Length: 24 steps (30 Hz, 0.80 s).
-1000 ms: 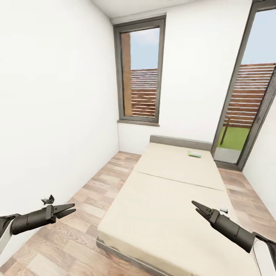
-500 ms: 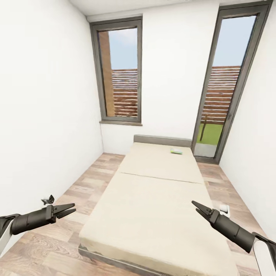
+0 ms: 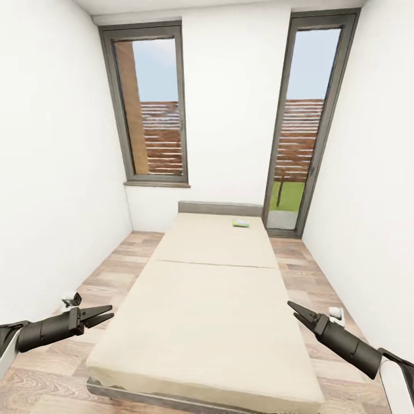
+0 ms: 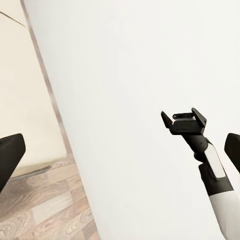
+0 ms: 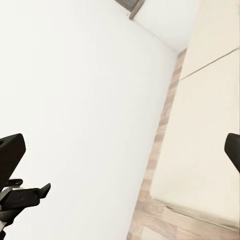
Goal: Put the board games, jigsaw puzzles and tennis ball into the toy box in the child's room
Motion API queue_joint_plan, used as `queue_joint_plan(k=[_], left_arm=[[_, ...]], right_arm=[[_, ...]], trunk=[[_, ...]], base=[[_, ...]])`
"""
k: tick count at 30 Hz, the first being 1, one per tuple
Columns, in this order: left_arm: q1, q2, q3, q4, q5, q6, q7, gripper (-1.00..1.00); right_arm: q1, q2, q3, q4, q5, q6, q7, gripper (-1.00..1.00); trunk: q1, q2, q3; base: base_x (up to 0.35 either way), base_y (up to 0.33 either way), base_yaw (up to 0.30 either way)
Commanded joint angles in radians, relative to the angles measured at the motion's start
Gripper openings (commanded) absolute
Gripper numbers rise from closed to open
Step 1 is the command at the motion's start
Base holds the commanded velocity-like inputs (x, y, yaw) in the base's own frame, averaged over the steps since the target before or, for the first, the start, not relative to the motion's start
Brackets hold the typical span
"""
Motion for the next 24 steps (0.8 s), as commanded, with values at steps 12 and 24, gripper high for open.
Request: queue_joint_plan(k=[12,24], left_arm=[[0.0,-0.001,0.0,0.0,0.001,0.011,-0.002,1.0],[0.0,-0.001,0.0,0.0,0.0,0.011,-0.002,1.0]], right_arm=[[-0.001,0.001,0.0,0.0,0.003,0.004,0.004,1.0],[-0.001,0.001,0.0,-0.002,0.005,0.003,0.004,1.0]], trunk=[[0.0,-0.002,-0.015],[0.0,-0.002,-0.016]], base=[[0.0,-0.291,-0.021],[0.0,-0.305,-0.001]])
